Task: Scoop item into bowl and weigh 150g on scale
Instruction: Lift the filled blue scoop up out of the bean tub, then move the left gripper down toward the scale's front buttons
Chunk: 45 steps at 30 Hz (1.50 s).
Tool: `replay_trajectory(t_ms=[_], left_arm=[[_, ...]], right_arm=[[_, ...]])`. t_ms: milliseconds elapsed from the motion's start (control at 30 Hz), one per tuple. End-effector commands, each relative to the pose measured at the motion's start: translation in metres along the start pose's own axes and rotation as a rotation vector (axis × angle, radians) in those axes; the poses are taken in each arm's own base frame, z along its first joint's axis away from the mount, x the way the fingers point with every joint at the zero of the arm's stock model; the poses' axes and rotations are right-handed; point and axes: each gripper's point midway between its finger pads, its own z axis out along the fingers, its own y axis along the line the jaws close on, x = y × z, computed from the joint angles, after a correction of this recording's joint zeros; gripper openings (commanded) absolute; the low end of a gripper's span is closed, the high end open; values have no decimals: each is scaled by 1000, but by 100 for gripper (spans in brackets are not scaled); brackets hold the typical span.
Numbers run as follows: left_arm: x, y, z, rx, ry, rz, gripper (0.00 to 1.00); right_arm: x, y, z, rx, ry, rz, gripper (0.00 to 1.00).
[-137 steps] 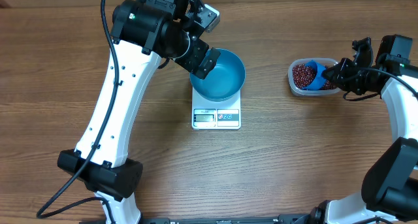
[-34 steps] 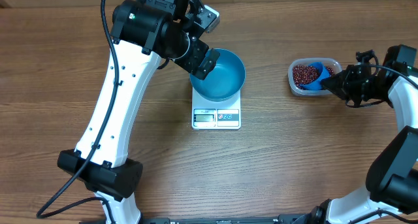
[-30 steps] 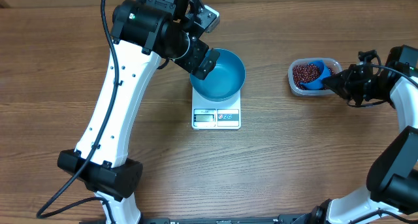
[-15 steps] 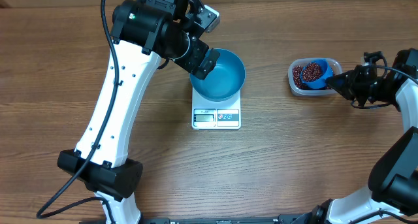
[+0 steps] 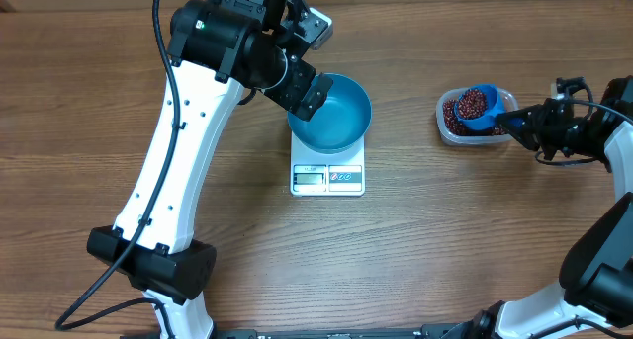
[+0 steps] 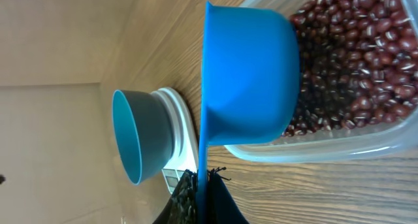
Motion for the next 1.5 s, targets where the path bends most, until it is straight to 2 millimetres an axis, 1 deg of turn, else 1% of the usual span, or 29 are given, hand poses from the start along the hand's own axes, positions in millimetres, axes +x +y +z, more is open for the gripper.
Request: replay_trajectory(t_ms=[0, 367, 633, 800, 1200, 1467], left_arm=[[-6, -2, -16, 2, -49, 24, 100], [-6, -2, -16, 2, -49, 23, 100], [-6, -2, -16, 2, -49, 24, 100], [-6, -2, -16, 2, -49, 24, 100], [-6, -2, -16, 2, -51, 25, 100], [-11, -3, -16, 7, -68, 28, 100]], right_arm=[[1, 8, 0, -65, 3, -30, 4], [2, 34, -4, -217, 0, -117, 4], [3, 47, -7, -296, -5, -154, 4], [4, 61, -12, -384, -14, -204, 4], [3, 62, -13, -392, -18, -212, 4], [3, 62, -13, -392, -18, -212, 4]])
